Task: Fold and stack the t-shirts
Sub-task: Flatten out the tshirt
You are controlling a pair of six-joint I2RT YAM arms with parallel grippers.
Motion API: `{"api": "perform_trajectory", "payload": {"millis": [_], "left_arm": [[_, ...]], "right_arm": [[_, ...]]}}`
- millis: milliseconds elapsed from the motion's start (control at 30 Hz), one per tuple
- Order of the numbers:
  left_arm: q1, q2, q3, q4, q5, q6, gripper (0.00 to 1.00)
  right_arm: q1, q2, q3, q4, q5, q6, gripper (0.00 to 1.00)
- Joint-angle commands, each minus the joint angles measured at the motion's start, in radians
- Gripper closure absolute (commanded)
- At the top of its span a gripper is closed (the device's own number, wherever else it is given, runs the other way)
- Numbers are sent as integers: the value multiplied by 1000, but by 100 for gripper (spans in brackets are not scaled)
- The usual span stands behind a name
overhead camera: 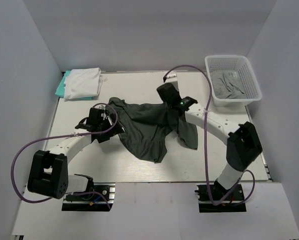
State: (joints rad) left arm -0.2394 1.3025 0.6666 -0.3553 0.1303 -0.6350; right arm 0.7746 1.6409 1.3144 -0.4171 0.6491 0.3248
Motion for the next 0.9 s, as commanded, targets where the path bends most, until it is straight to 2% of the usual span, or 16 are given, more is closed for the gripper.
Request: {"api": "perform_trajectory", "payload": {"millis": [0,67,100,167,233,267,367,400,433,467,500,667,700,767,833,867], "left_arm": [[-3,-11,51,7,-30,20,0],[-3,-2,80,-4,-40,20,0],[-3,10,90,-17,-49,29,0],[-3,21,112,-27,-60,40,0],[-3,33,128,-27,-78,40,0],[-3,46,143,-36,-90,40,0],[-3,66,168,-45,-100,49,0],[-3,66,178,-45,-100,58,0],[-3,66,179,-56,-100,58,0],[-3,66,179,-56,-109,58,0],[-3,66,179,-56,-109,58,0],[-3,66,197,-56,-141,45,0],[6,66,197,-65,-150,35,0],[15,66,197,-65,-185,24,0],[15,76,211,-65,-248,15,0],[15,86,221,-65,-262,15,0]], "right_arm": [[-81,74,153,210,40,-178,100],[-138,195,219,302,33,-226,100],[-152,270,375,311,35,-286,100],[-205,435,530,339,24,-314,100],[-234,511,693,474,6,-459,100],[-259,613,724,513,21,-519,100],[-281,729,864,659,83,-638,100],[-278,759,891,713,108,-656,88],[-278,766,891,736,119,-702,73],[-272,760,884,750,121,-701,51],[-268,743,876,695,86,-690,10],[-262,558,716,340,-175,-410,10],[-261,448,682,263,-242,-333,10],[-261,367,500,207,-408,-221,10],[-244,190,371,222,-573,-191,10],[-233,110,176,250,-612,-194,10]]}}
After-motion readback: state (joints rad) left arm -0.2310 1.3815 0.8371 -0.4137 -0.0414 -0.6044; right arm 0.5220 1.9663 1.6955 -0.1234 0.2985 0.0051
